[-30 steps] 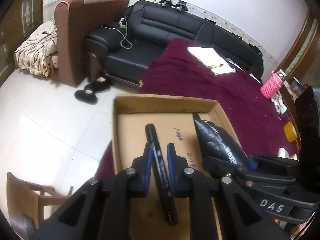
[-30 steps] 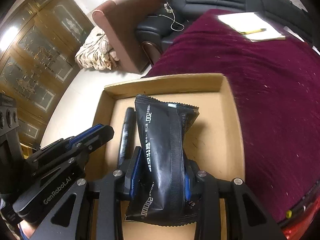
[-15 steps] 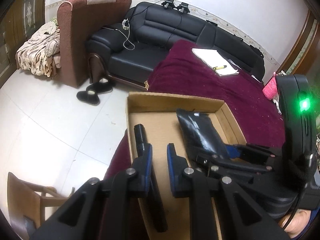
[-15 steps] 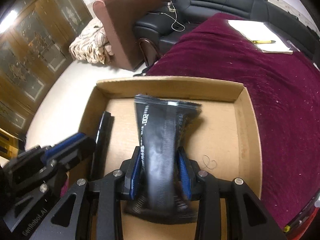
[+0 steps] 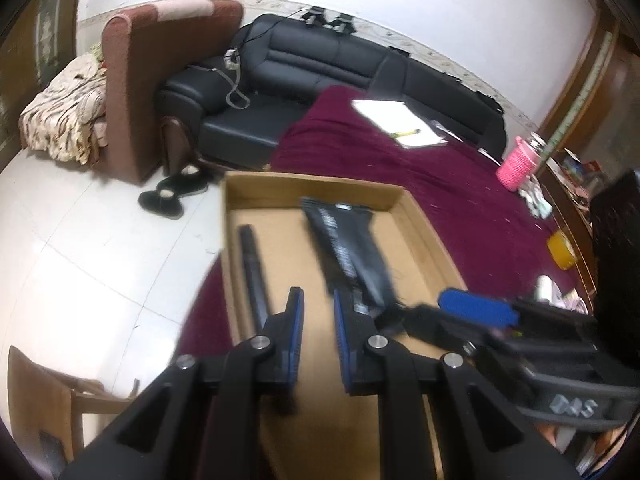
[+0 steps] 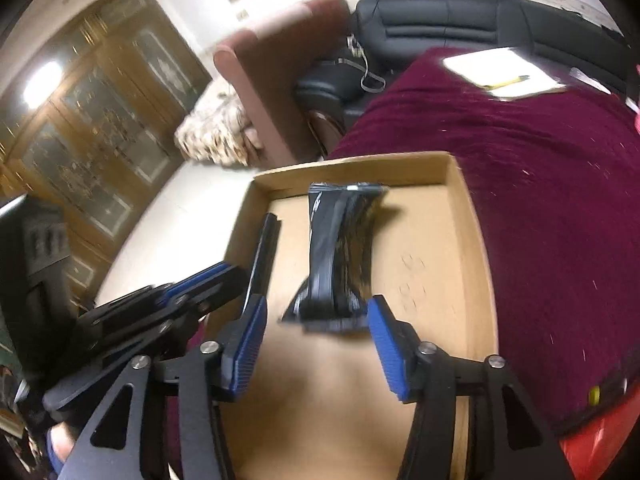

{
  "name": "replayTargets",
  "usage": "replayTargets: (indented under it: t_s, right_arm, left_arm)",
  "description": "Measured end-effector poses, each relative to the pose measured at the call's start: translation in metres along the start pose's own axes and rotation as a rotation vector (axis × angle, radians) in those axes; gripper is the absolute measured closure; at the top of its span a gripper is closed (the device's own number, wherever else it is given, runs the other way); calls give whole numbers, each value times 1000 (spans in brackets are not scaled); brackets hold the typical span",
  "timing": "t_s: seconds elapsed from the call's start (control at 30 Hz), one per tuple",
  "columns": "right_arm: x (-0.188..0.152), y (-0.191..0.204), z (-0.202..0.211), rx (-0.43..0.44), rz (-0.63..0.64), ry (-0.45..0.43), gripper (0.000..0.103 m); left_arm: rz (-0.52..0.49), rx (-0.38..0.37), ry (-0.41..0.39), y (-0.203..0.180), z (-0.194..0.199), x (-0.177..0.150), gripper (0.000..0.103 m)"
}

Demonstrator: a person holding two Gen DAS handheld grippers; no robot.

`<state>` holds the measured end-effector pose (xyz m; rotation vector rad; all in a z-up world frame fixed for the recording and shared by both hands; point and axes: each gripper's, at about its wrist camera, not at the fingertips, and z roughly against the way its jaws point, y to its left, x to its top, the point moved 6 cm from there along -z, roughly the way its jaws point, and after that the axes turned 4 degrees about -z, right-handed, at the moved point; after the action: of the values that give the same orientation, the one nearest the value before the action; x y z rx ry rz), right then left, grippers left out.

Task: Organize objects
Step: 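Carry the marker and black bag to the cardboard tray and release both, then grasp the red snack bag with the left gripper while the right grasps the medicine box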

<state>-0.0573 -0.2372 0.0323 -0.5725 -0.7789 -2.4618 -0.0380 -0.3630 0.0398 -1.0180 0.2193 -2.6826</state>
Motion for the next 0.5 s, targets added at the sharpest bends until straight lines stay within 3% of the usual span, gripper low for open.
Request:
replayTargets:
  t_s: [0.2, 0.3, 0.5]
  right_arm:
    - [-39, -45, 60, 22, -69, -56, 39]
    - [-49, -74, 91, 1, -110, -100, 38]
    - [-64, -152, 170, -64, -219, -234, 25]
  left_arm:
    - [-84, -46, -6, -54, 8, -10, 85]
    - [-150, -86, 7, -91, 5, -18, 76]
    - [-345, -185, 49, -178, -6, -41, 52]
